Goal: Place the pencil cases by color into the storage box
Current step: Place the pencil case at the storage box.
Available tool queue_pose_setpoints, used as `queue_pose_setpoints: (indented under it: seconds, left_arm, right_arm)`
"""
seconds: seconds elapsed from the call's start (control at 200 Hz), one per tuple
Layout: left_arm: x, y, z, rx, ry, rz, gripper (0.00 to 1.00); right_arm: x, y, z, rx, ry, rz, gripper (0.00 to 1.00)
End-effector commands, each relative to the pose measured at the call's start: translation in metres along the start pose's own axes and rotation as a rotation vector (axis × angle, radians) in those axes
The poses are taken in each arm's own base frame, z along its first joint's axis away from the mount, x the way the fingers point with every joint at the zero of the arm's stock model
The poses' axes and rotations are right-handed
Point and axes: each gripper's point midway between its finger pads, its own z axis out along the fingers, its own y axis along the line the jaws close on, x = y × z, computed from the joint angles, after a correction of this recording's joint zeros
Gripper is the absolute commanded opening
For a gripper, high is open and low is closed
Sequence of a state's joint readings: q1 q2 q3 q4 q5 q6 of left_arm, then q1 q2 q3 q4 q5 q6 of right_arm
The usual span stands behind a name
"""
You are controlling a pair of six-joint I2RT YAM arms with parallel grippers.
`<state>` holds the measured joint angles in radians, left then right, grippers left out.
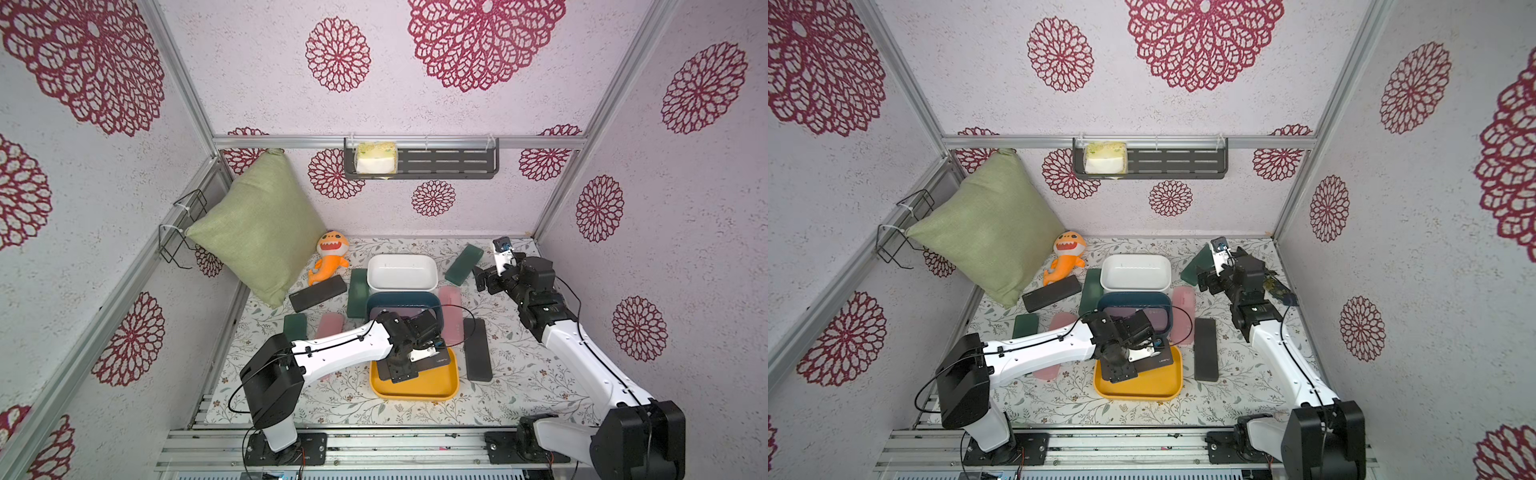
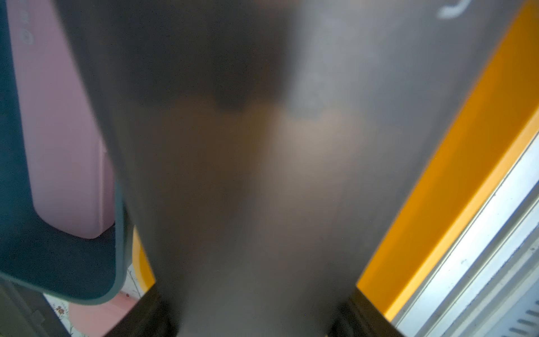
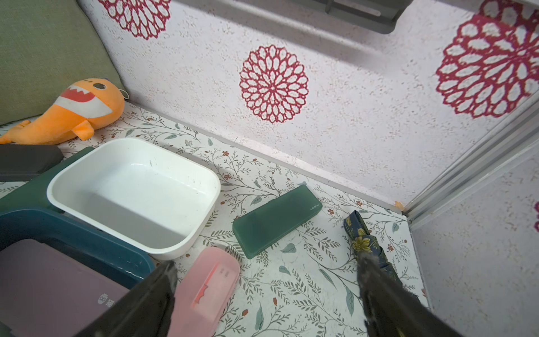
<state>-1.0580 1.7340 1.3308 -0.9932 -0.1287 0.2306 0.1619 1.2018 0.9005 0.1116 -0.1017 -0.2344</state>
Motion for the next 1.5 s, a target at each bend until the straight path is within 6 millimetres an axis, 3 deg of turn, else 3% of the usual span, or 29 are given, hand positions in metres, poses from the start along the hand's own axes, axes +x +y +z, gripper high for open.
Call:
queue_pose_setpoints:
  seconds: [0.0, 0.71, 0.946, 1.056, 1.241, 1.361, 1.381, 1.496]
  left_arm:
    - [0.004, -0.010, 0.005, -0.010, 0.034, 0.073, 0.04]
    - [0.010, -0.027, 0.048, 0.035, 0.158, 0.131, 0.05]
    - [0.009, -0.034, 0.054, 0.052, 0.168, 0.121, 0.16]
    - [0.009, -0.036, 0.056, 0.048, 0.176, 0.128, 0.27]
    - [0.010, -0.039, 0.061, 0.044, 0.198, 0.142, 0.30]
    - [0.006, -0.037, 0.058, 0.027, 0.192, 0.134, 0.42]
    - [0.010, -0.038, 0.068, 0.034, 0.224, 0.138, 0.44]
    - [0.011, -0.037, 0.069, 0.024, 0.230, 0.141, 0.54]
  right_arm:
    - [-0.026, -0.007, -0.010, 0.006, -0.092, 0.017, 0.99]
    - [-0.019, -0.013, -0.008, -0.027, -0.110, 0.044, 0.99]
    - [-0.016, -0.013, -0.006, -0.033, -0.105, 0.046, 0.99]
    - [-0.015, -0.013, -0.005, -0.033, -0.102, 0.047, 0.99]
    - [-0.016, -0.013, -0.005, -0.035, -0.105, 0.047, 0.99]
    - [-0.016, -0.013, -0.006, -0.037, -0.106, 0.046, 0.99]
    - [-0.016, -0.013, -0.006, -0.037, -0.107, 0.046, 0.99]
    - [-0.016, -0.013, -0.006, -0.039, -0.108, 0.046, 0.99]
